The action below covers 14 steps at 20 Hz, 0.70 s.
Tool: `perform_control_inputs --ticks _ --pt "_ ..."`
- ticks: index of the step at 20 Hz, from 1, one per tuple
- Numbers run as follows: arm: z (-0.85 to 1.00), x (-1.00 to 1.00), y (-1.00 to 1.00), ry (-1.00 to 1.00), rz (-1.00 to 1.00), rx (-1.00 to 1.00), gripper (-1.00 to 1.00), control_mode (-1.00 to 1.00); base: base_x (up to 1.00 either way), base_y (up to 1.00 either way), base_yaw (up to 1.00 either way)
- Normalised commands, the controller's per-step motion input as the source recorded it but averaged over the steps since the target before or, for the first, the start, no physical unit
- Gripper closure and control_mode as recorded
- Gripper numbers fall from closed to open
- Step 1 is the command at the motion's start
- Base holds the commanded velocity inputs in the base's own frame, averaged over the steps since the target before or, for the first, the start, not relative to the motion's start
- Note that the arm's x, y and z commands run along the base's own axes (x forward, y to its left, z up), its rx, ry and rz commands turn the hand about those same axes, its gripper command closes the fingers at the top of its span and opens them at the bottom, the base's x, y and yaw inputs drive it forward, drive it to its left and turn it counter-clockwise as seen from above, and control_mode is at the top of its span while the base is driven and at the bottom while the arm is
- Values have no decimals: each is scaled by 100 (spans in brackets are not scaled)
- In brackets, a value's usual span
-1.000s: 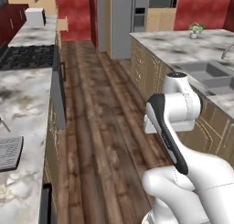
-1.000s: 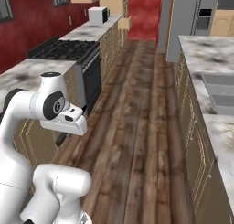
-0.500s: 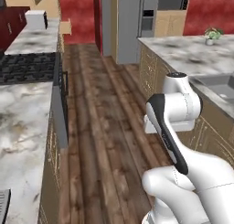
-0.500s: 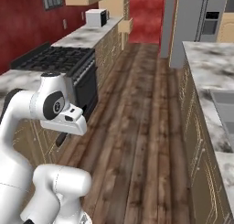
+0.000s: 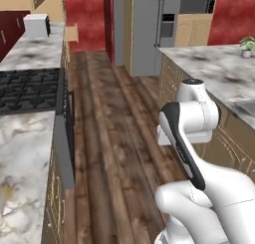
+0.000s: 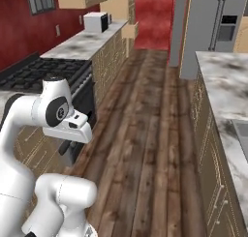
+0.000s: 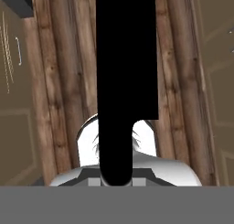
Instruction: Pick up the metallic utensils from the counter and place them in the open drawer. Make sure not to pick up any wooden utensils.
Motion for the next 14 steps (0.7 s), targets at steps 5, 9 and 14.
perform_control_inputs --ticks 5,9,14 --pt "0 0 0 0 0 0 100 100 100 -7 0" --pt "0 0 0 0 0 0 100 100 100 -14 1" --pt "0 0 0 0 0 0 100 100 100 -39 6"
